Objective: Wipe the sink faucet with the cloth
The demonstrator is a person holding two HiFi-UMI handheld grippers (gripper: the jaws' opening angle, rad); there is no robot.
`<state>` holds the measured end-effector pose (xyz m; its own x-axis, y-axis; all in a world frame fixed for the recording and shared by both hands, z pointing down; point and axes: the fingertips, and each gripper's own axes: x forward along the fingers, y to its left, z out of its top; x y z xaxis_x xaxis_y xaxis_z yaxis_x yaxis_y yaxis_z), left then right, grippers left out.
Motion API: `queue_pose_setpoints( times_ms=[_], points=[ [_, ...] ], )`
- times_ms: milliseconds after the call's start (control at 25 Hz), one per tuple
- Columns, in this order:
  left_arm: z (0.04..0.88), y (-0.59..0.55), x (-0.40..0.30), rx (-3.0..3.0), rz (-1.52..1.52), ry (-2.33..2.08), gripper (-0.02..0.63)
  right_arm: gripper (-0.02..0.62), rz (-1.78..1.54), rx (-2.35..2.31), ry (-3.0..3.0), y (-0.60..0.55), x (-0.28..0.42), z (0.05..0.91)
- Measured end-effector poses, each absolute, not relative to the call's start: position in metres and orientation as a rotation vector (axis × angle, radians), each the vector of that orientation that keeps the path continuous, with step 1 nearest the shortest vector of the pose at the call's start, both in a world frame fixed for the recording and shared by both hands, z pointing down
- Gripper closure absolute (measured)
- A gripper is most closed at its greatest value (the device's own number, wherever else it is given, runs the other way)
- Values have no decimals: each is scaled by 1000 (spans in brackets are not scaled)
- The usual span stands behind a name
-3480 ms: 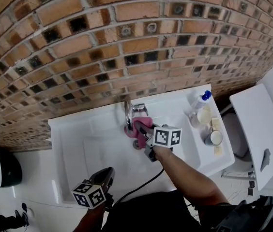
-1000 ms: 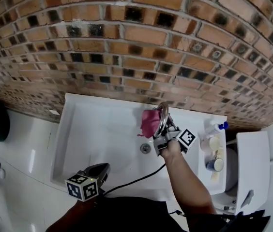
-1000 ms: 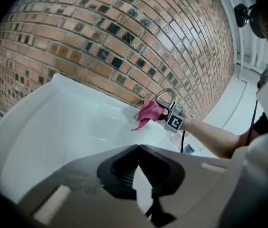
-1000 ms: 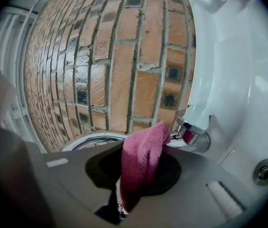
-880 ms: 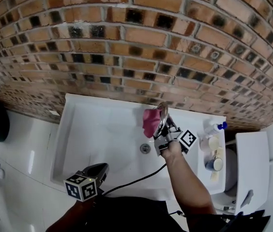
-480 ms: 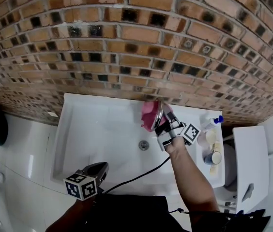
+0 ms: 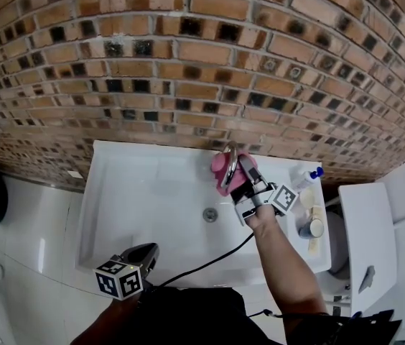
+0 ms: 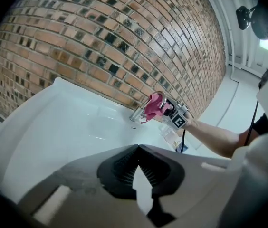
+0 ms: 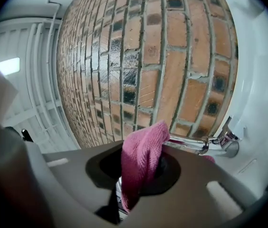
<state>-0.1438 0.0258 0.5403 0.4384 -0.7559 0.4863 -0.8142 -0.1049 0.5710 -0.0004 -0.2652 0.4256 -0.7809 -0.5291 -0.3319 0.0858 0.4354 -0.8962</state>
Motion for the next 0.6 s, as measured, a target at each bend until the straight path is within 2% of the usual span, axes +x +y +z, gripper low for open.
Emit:
queue_pose_setpoints(
  times_ms=[600],
  points=[
    [552,49,-137,1921,122,-1234,603,537,-1245,-489,2218,-215,8,420]
  ],
)
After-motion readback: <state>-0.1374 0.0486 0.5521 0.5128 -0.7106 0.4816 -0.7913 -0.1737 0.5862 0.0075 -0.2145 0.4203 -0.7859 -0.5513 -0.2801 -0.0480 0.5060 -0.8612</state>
